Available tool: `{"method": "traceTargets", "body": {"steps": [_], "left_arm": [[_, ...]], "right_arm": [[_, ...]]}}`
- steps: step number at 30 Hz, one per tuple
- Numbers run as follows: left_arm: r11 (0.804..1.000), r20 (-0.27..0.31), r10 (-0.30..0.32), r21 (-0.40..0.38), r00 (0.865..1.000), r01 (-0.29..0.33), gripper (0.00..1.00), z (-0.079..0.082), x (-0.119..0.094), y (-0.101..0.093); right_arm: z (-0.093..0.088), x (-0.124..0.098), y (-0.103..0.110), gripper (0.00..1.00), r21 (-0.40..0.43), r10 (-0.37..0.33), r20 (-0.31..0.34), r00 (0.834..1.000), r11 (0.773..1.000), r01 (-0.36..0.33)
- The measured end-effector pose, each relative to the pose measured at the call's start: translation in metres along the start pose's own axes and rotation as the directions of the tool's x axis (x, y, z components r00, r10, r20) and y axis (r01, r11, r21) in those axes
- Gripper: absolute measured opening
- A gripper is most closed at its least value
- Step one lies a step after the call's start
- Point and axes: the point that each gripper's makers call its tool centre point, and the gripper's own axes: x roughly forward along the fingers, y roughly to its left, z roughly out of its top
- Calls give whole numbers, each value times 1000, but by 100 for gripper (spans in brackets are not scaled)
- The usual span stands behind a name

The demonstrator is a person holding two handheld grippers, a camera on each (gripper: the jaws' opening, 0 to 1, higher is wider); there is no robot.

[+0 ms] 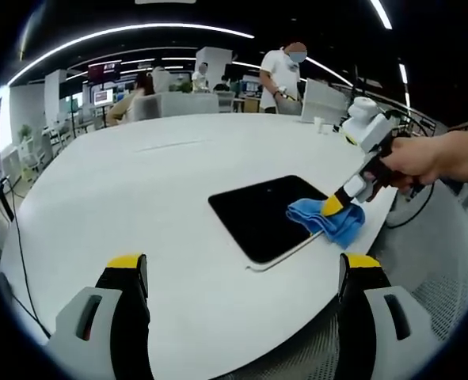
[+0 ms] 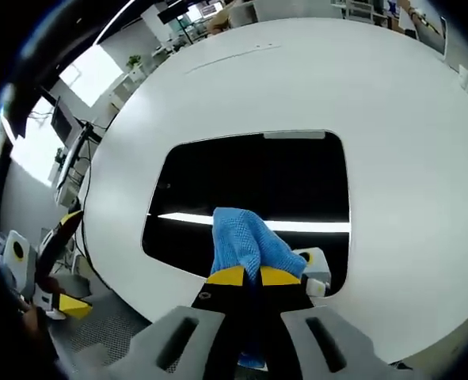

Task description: Wipe the mirror surface with the cleaning cloth until all visible marks leave the cleaned area.

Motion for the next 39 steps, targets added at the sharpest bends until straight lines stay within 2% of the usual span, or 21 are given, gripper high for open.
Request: {"method": "traceTargets", "body": {"steps": [12,16,18,21,39], "left_arm": [[1000,-13,-12,9,1000,12,99,-2,0,-2],[1000,-11,-9,11,1000,9,99,-1,0,-1],[1000,14,-8,16,1000,8,99,3,0,0],[999,-5,-19,27,1000,19,99,1,1,-3],[1000,-13,-17,1,1000,17,99,-1,1,-1]], "right_arm": [[-1,-2,0,0,-2,23,-10,1000,1000,-23],[-2,-5,-4,0,2,24,-11,1000,1000,-24],[-2,-5,-5,0,24,37,-4,999,999,-37],[-2,-6,-8,0,28,36,0,999,999,-36],[-2,-10,-24,0,53,25,15,1000,998,-26]]}}
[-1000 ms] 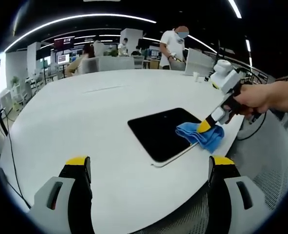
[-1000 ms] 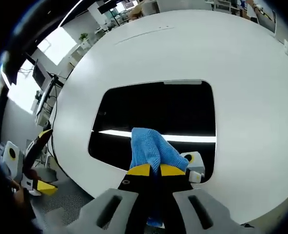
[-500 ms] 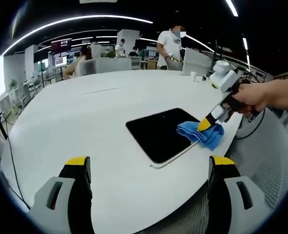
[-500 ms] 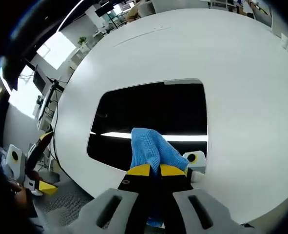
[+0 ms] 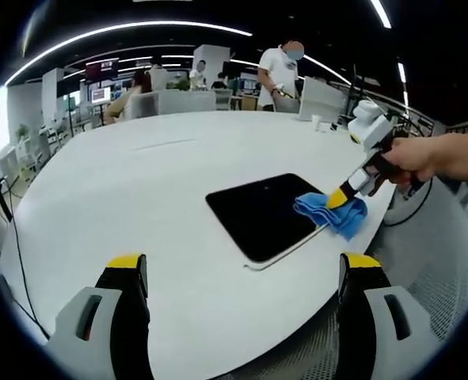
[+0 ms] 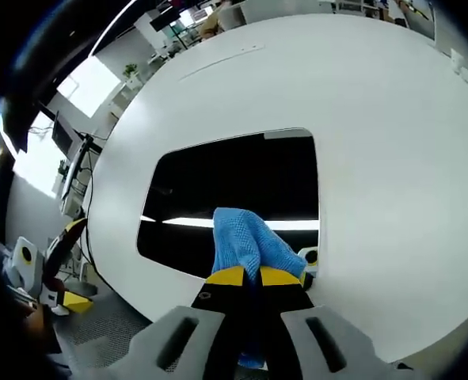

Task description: Wipe the mirror surface with the cleaning cloth until all visible marks leave the cleaned area.

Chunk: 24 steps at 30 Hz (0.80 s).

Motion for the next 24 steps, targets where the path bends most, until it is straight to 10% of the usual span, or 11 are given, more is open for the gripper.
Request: {"method": "traceTargets", "body": {"steps": [24], "left_arm": [[999,-21,-18,27,1000,19,99,-3,1,-5]], "right_arm": [[0,-6,-14,0,2,-24,-9,1000,1000,24]]}}
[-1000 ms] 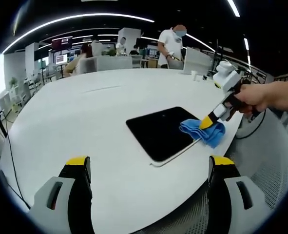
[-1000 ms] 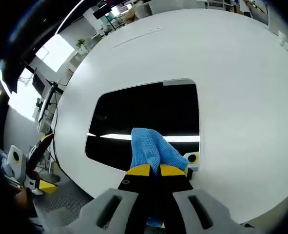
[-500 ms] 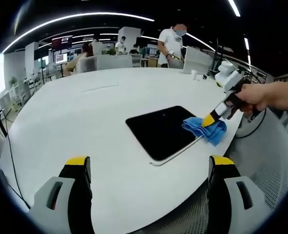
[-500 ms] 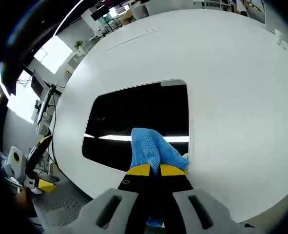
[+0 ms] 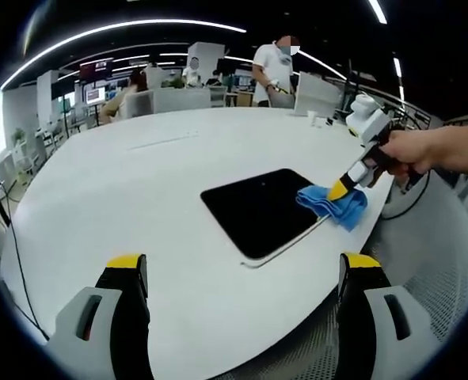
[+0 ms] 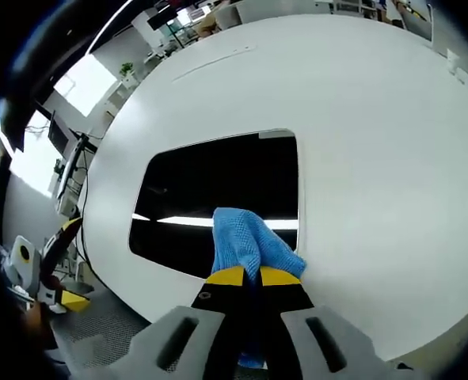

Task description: Wipe the mirror surface with the cleaning cloth until all visible marks leave the cleaned area.

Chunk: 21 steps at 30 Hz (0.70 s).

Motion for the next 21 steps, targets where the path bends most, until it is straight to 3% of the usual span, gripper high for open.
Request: {"method": "traceTargets", "body": {"steps": [21], "left_arm": [[1000,10,12,-16,1000,-12,99,1,-1,2]], "right_arm": [[42,11,-12,0,-36,-67,31,997,997,68]]}}
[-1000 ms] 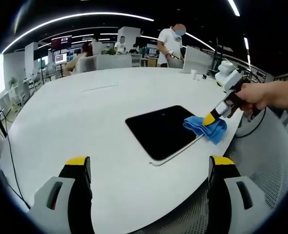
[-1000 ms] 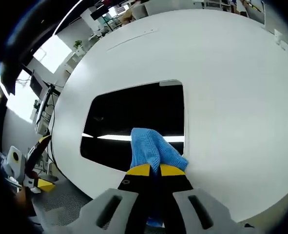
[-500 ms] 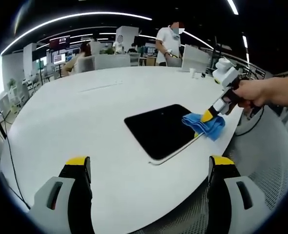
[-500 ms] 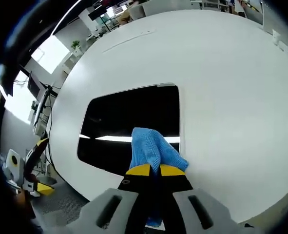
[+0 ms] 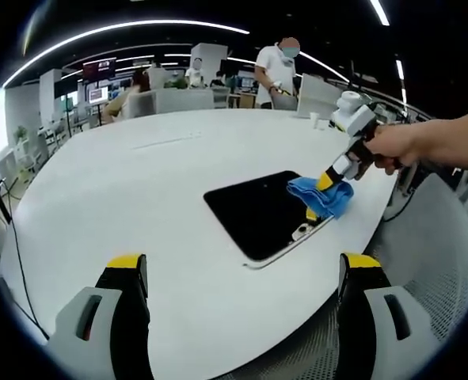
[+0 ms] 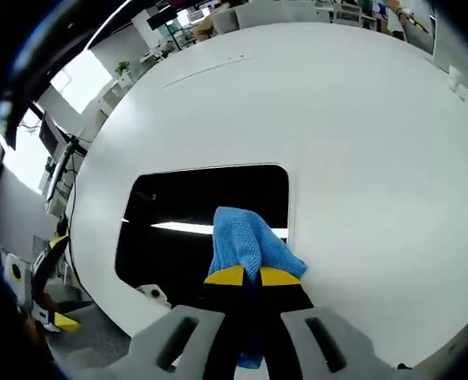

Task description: Wipe the mirror surface with the cleaning cloth until all visible marks leave the cleaned area.

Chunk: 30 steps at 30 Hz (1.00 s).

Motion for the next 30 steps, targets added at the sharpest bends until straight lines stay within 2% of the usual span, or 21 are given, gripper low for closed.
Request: {"method": "traceTargets", "body": {"steps": [13,23,30], "left_arm": [[1000,6,17,-2,1000,-17,99,0,-1,4],[1000,0,9,-4,1000,-9,99,-1,0,3],[1000,18,24,9,1000,-24,99,3,-1,7]], "right_arm": [[27,11,-8,0,-7,-29,8,1000,1000,29],[50,21,-10,0,-39,-48,5,999,998,49],[67,29,-11,0,-70,-58,1,998,996,58]]}}
